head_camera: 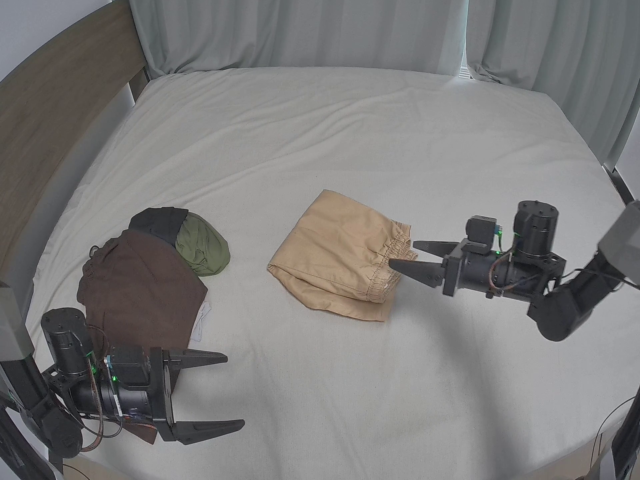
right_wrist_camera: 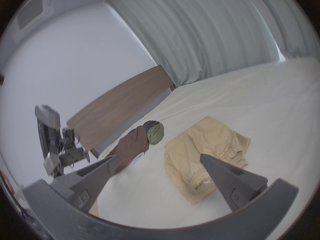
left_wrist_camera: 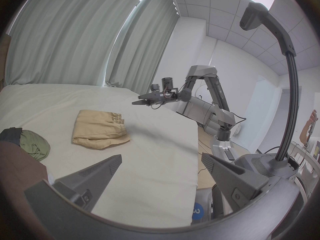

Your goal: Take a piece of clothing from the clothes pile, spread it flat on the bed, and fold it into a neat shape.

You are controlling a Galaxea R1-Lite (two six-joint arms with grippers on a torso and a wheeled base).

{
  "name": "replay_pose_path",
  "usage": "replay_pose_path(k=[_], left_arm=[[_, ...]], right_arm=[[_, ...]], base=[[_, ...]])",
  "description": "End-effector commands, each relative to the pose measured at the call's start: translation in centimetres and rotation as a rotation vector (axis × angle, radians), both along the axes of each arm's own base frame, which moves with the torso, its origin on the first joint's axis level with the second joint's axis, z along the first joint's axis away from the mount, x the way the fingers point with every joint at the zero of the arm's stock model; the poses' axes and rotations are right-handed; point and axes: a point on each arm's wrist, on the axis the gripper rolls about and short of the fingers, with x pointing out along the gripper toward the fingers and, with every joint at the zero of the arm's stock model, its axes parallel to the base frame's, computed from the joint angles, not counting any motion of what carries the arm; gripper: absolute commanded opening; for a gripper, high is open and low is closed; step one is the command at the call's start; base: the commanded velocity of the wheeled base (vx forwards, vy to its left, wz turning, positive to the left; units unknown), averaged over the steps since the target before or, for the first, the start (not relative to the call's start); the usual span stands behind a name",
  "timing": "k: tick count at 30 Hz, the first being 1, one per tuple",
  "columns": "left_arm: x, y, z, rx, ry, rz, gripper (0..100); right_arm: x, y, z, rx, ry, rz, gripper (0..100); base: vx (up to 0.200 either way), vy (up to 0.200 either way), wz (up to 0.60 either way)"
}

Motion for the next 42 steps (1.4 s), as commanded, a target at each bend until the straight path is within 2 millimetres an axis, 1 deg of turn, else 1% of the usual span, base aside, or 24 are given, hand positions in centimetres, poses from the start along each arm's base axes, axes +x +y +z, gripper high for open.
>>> replay_pose_path(k=[1,2,3,7,8,9,11,12,13,16,19,20,22,23,24,26,27,29,30,31,34,36,38,42], left_arm=[[-0.6,-1.0,0.4,0.0,-0.019,-0.047,100],[-0.6,-1.0,0.4,0.0,-0.019,-0.047,100],[-0.6,-1.4,0.5,0.004,-0.032,-0.044,100],[-0.3,-1.4,1.2,0.007,-0.081,-0.01,100],[-0.3,-1.4,1.2,0.007,-0.082,-0.01,100],[-0.5,-1.3,1.5,0.008,-0.093,0.007,100],[-0.9,-1.1,1.9,0.01,-0.106,0.029,100],[-0.9,-1.1,1.9,0.01,-0.106,0.029,100],[-1.2,-0.9,1.9,0.013,-0.104,0.046,100],[-1.4,-0.8,1.9,0.015,-0.097,0.054,100],[-1.7,-0.8,2.2,0.013,-0.106,0.051,100],[-1.8,-0.8,2.3,0.011,-0.111,0.049,100],[-2.3,-0.8,2.9,0.007,-0.135,0.036,100],[-2.5,-0.8,3.1,0.006,-0.139,0.033,100],[-2.9,-0.7,3.5,0.001,-0.155,0.027,100],[-3.5,-0.6,4.2,-0.009,-0.183,0.019,100],[-3.5,-0.6,4.2,-0.009,-0.183,0.019,100],[-4.6,-0.7,5.3,-0.037,-0.233,-0.024,100],[-4.6,-0.7,5.3,-0.037,-0.233,-0.024,100],[-5.4,-0.7,5.9,-0.048,-0.249,-0.042,100],[-6.2,-0.4,6.1,-0.043,-0.245,-0.024,100],[-6.4,-0.2,6.1,-0.037,-0.238,-0.006,100],[-6.5,0.2,6.2,-0.033,-0.24,0.018,100],[-6.9,0.5,6.6,-0.037,-0.258,0.037,100]], right_arm=[[-8.3,-2.8,4.5,-0.148,-0.178,-0.059,100],[-8.3,-2.8,4.5,-0.148,-0.178,-0.059,100],[-9.6,-3.9,4.7,-0.204,-0.204,-0.122,100],[-12.1,-5.7,5.5,-0.278,-0.278,-0.176,100],[-12.2,-5.8,5.6,-0.28,-0.281,-0.181,100],[-13.4,-7.0,6.1,-0.318,-0.315,-0.218,100],[-14.9,-8.5,6.5,-0.37,-0.345,-0.27,100],[-14.9,-8.5,6.5,-0.37,-0.345,-0.27,100],[-16.3,-9.7,6.9,-0.398,-0.366,-0.322,100],[-18.1,-10.8,7.5,-0.407,-0.392,-0.385,100],[-19.8,-11.6,7.1,-0.41,-0.396,-0.432,100],[-20.0,-11.7,7.0,-0.41,-0.397,-0.439,100],[-21.4,-12.4,6.4,-0.403,-0.393,-0.46,100],[-21.7,-12.5,6.2,-0.4,-0.392,-0.459,100],[-22.6,-12.9,5.9,-0.383,-0.391,-0.465,100],[-23.8,-13.2,5.5,-0.347,-0.381,-0.476,100],[-23.8,-13.2,5.5,-0.347,-0.381,-0.476,100],[-25.9,-12.9,4.8,-0.27,-0.371,-0.464,100],[-25.9,-12.9,4.8,-0.27,-0.371,-0.464,100],[-27.3,-12.6,4.2,-0.204,-0.353,-0.453,100],[-29.6,-12.0,3.6,-0.062,-0.326,-0.426,100],[-30.8,-11.7,3.4,0.011,-0.314,-0.402,100],[-31.6,-11.5,2.9,0.049,-0.298,-0.384,100],[-33.5,-11.0,2.2,0.125,-0.276,-0.224,100]], base=[[0.0,0.0,0.0],[0.0,0.0,0.0],[0.0,0.0,0.0],[0.0,0.0,0.0],[0.0,0.0,0.0],[0.0,0.0,0.0],[0.0,0.0,0.0],[0.0,0.0,0.0],[0.0,0.0,0.0],[0.0,0.0,0.0],[0.0,0.0,0.0],[0.0,0.0,0.0],[0.0,0.0,0.0],[0.0,0.0,0.0],[0.0,0.0,0.0],[0.0,0.0,0.0],[0.0,0.0,0.0],[0.0,0.0,0.0],[0.0,0.0,0.0],[0.0,0.0,0.0],[0.0,0.0,0.0],[0.0,0.0,0.0],[0.0,0.0,0.0],[0.0,0.0,0.0]])
